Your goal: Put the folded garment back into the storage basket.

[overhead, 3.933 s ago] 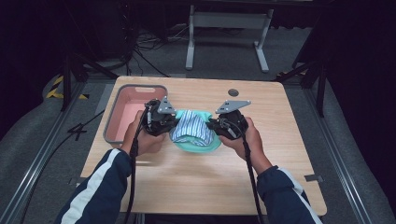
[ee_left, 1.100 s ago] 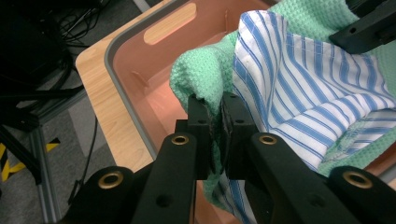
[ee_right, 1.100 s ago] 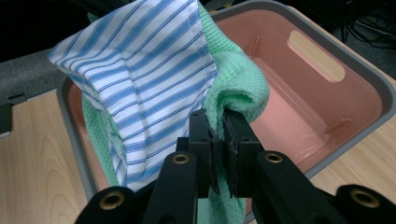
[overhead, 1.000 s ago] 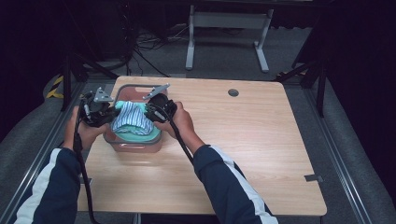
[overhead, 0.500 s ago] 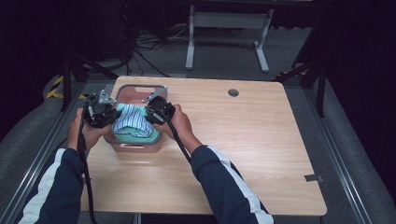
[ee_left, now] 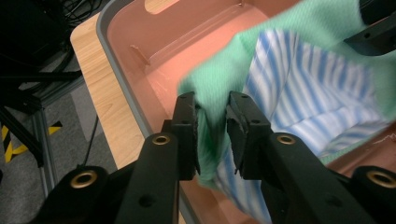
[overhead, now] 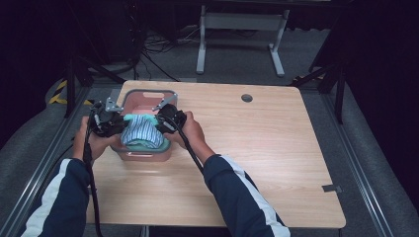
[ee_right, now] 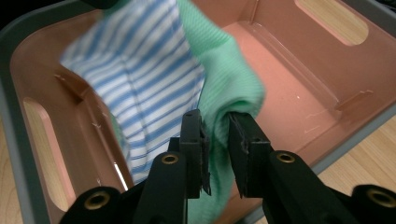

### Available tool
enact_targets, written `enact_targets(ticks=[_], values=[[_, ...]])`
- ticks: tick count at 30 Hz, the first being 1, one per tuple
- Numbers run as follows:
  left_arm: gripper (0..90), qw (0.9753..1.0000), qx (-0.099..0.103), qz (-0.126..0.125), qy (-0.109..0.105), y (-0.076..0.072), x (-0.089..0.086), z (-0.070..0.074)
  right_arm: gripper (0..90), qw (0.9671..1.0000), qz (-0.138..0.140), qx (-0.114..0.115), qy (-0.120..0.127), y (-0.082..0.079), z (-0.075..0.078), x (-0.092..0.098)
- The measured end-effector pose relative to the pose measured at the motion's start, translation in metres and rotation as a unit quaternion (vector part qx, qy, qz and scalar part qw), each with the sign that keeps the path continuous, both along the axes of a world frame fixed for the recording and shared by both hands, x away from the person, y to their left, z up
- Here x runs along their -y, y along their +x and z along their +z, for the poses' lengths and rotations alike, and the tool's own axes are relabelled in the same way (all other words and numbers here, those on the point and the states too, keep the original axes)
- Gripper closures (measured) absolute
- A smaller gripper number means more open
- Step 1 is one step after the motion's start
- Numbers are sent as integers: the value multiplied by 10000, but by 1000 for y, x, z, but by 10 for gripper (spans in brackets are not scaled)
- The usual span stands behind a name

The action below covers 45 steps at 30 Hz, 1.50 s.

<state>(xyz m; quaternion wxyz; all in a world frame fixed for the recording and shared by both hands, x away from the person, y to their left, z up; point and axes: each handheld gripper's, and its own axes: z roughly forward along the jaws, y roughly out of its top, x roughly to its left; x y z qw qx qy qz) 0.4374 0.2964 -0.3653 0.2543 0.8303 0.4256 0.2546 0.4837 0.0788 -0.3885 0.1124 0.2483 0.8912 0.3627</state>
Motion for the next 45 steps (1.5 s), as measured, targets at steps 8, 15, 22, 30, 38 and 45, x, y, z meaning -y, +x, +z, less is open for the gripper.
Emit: enact_targets(ticks=[8, 15, 22, 30, 38, 45], values=[[618, 9999, 113, 32, -77, -4, 0, 3, 712, 9999, -97, 79, -20, 0, 4, 7], [574, 9995, 222, -94, -192, -14, 5, 6, 651, 9998, -35, 182, -36, -5, 8, 17], [511, 9989, 397, -146, -213, -22, 10, 7, 571, 9997, -37, 231, -6, -10, 11, 29], [336, 9965, 630, -297, -462, -39, 23, 14, 428, 9987, -30, 505, -104, -20, 22, 50], [260, 9950, 641, -564, -526, -54, 37, 17, 315, 9968, -128, 726, -313, -31, 29, 79], [222, 9940, 679, -787, -340, -65, 53, 15, 278, 9949, -197, 839, -529, -39, 29, 102]])
